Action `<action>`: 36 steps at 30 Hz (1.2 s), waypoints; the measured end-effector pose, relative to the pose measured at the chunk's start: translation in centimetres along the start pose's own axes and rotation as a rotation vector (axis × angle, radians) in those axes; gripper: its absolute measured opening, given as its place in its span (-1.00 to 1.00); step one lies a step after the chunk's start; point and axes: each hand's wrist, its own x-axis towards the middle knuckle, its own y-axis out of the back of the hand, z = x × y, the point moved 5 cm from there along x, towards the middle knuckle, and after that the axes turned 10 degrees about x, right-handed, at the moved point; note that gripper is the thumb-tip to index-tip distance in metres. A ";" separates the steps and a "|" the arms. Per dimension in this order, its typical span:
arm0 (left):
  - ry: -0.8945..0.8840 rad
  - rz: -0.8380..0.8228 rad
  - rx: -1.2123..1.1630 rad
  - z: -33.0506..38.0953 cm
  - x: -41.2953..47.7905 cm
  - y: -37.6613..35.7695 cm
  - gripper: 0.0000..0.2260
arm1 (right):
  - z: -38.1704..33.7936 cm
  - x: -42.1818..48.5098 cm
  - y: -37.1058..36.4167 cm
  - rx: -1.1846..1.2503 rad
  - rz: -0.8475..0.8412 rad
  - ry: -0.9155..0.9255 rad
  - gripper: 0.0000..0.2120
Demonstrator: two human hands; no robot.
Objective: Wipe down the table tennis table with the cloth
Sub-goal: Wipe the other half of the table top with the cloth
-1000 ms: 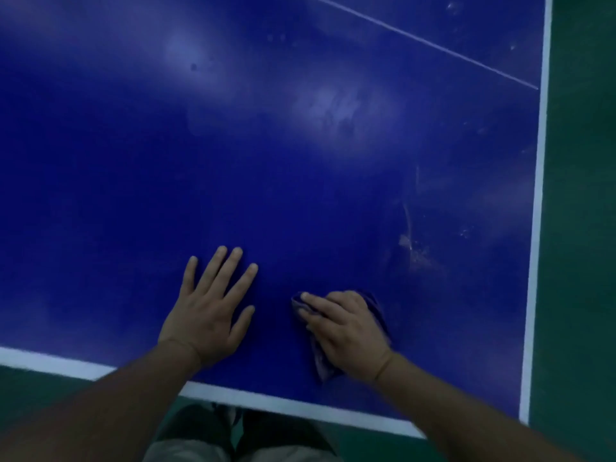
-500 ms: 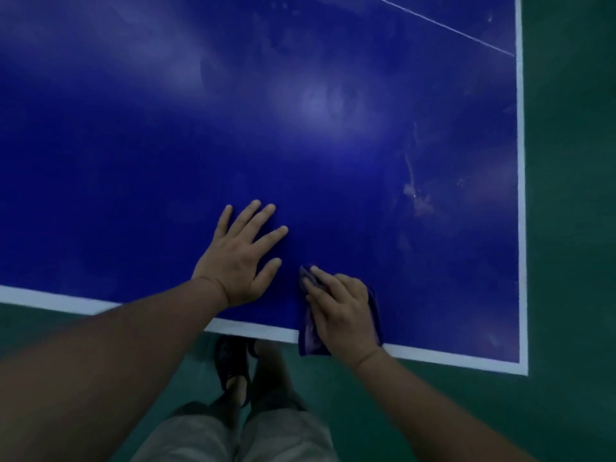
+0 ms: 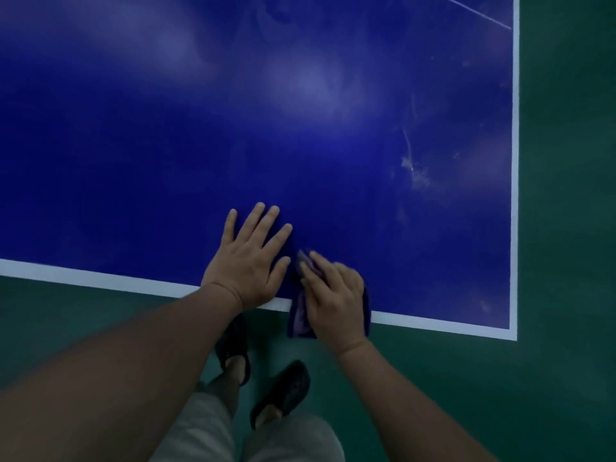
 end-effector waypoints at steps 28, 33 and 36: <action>0.026 -0.008 0.071 0.0 0.3 -0.6 -0.39 | 9.0 1.7 4.2 -0.094 0.037 -0.192 -0.66; 0.026 -0.021 0.044 0.0 0.2 -0.3 -0.38 | 9.7 1.9 4.1 -0.074 -0.079 0.012 -0.66; 0.022 -0.014 -0.033 -0.3 0.2 0.4 -0.39 | 13.0 6.9 4.4 -0.060 -0.079 0.110 -0.68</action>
